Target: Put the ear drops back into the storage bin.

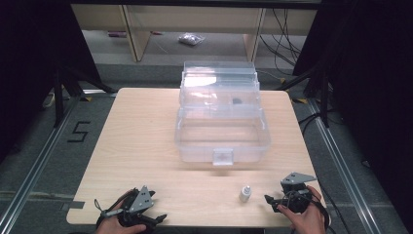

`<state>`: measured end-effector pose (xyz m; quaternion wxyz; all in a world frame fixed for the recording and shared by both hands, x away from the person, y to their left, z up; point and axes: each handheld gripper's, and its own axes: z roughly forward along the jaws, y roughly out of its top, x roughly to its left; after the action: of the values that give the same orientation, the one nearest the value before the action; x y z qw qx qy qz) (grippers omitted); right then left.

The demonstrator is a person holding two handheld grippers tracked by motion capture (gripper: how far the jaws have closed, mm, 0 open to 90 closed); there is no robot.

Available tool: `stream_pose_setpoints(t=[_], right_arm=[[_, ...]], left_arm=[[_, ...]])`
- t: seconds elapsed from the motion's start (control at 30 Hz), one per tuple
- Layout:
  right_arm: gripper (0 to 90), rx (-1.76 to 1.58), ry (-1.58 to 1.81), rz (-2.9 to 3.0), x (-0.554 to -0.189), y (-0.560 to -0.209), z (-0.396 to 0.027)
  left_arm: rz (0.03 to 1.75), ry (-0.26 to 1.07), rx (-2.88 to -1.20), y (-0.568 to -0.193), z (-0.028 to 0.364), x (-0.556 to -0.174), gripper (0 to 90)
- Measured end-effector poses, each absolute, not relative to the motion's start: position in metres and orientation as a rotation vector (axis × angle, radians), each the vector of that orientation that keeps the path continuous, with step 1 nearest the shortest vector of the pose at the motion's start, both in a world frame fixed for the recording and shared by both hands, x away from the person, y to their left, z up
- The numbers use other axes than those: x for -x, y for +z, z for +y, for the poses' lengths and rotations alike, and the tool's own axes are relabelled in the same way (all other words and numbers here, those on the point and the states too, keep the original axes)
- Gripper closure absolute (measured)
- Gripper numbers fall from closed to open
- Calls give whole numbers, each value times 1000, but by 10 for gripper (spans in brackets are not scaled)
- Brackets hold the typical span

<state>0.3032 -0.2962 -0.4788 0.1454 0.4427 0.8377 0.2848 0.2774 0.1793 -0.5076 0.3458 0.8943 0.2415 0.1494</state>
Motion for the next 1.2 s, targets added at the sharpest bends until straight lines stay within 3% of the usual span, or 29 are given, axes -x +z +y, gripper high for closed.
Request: stream_pose_setpoints(t=[1.2], right_arm=[[272, -1187, 745, 2545, -293, -460, -271]], left_arm=[[622, 394, -2330, -508, 179, -278, 167]])
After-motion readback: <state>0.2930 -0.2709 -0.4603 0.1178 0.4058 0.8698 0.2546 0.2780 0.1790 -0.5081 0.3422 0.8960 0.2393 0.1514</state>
